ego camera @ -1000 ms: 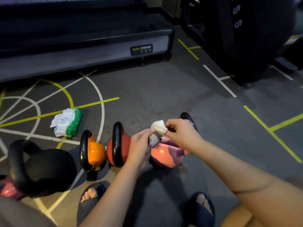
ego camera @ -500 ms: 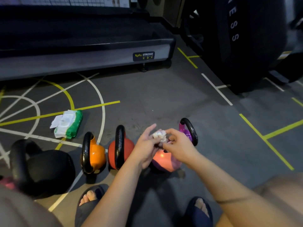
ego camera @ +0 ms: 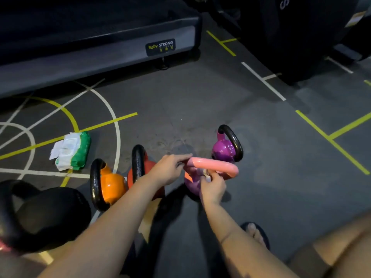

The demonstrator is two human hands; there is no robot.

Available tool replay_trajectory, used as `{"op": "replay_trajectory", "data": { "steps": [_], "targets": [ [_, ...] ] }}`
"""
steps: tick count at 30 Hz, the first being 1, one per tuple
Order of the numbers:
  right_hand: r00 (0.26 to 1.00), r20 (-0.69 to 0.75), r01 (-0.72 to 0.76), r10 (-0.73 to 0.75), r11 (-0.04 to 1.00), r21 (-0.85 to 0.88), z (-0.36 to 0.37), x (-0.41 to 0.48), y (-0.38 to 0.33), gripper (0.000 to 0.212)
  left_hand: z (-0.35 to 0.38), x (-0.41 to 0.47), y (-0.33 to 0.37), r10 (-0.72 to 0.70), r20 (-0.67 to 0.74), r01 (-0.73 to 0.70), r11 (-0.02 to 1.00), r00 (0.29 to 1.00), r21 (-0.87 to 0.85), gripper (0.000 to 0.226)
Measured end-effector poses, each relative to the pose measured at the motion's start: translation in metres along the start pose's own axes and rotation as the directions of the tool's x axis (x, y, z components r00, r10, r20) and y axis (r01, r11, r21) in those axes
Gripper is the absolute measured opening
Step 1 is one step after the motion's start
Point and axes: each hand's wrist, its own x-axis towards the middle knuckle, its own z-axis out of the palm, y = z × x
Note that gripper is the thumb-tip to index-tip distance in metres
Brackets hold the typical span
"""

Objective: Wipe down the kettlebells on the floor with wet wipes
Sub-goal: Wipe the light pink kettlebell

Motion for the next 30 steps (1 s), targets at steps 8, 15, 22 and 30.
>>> {"op": "replay_trajectory", "data": {
  "steps": [8, 15, 22, 30],
  "targets": [
    [0.997, -0.074, 0.012, -0.010, 1.000, 0.025, 0.053, -0.014, -0.003, 0.015, -0.060, -0.003, 0.018, -0.111, 0.371, -0.105, 0.851, 0.922, 0.515, 0.071],
    [0.958, -0.098, 0.239, -0.268, 0.941, -0.238, 0.038, -0.019, 0.008, 0.016, -0.103, -0.044, 0.036, -0.254, 0.519, -0.185, 0.736, 0.816, 0.652, 0.081],
    [0.954, 0.027, 0.284, -0.299, 0.870, -0.404, 0.043, -0.014, 0.017, 0.024, -0.078, -0.003, 0.027, -0.115, 0.258, 0.003, 0.918, 0.959, 0.397, 0.064],
    [0.981, -0.002, 0.194, -0.196, 0.973, -0.125, 0.048, -0.022, 0.007, 0.019, -0.041, 0.035, 0.036, 0.041, 0.303, -0.137, 0.944, 0.952, 0.302, 0.047]
  ]
}}
